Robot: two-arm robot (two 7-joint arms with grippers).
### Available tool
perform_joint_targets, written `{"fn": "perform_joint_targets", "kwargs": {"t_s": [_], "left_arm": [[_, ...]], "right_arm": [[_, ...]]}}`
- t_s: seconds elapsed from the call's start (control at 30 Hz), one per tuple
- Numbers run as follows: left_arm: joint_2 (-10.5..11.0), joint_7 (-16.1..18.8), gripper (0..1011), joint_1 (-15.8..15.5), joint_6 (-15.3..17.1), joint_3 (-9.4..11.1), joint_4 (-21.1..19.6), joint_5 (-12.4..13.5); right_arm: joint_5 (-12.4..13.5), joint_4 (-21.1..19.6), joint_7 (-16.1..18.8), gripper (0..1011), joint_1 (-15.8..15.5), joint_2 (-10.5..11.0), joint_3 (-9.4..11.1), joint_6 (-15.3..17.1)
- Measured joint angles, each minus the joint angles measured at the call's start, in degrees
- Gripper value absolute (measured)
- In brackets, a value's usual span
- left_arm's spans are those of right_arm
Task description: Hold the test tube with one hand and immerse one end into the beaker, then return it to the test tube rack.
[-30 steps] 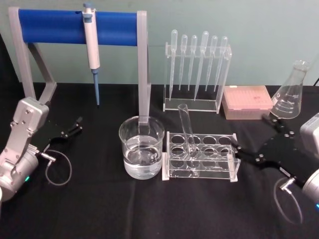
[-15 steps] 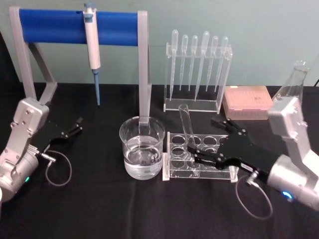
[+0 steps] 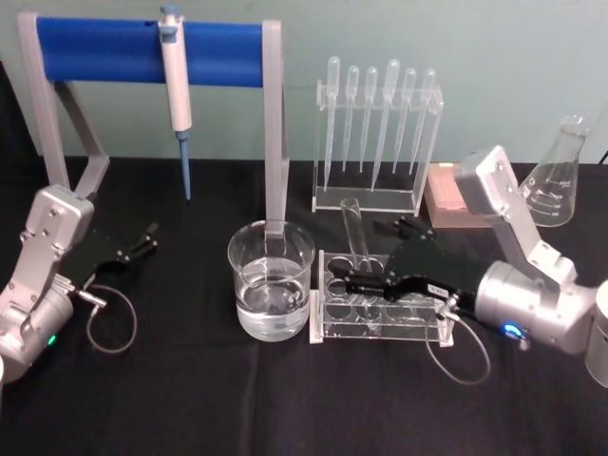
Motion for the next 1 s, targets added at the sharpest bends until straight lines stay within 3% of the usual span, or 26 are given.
{"fn": "perform_joint_targets", "kwargs": {"t_s": [0.3, 0.53, 0.63, 0.67, 0.83, 0.93, 1.0], "left_arm": [[0.0, 0.0, 1000, 0.0, 0.0, 0.0, 0.0, 0.0], [0.0, 0.0, 1000, 0.0, 0.0, 0.0, 0.0, 0.0], [0.0, 0.0, 1000, 0.0, 0.0, 0.0, 0.0, 0.0], [0.0, 0.0, 1000, 0.0, 0.0, 0.0, 0.0, 0.0], [0.0, 0.0, 1000, 0.0, 0.0, 0.0, 0.0, 0.0], [0.0, 0.0, 1000, 0.0, 0.0, 0.0, 0.0, 0.0], [0.0, 0.0, 1000, 0.0, 0.0, 0.0, 0.0, 0.0]], "right_arm": [[-2.2, 1.4, 0.4, 840, 1.9, -1.5, -0.9, 0.9], [-2.8, 1.4, 0.4, 609, 2.0, -2.1, -0.7, 1.0], [-2.9, 1.4, 0.4, 539, 1.8, -2.2, -0.5, 1.0], [-2.8, 1.3, 0.4, 469, 1.6, -2.2, -0.3, 1.0], [-2.3, 0.5, 0.4, 306, 0.8, -2.3, 0.7, 0.7], [-1.8, 0.0, 0.3, 227, 0.3, -2.4, 1.2, 0.4], [-1.2, -0.6, 0.0, 226, -0.3, -2.5, 1.7, 0.1]]}}
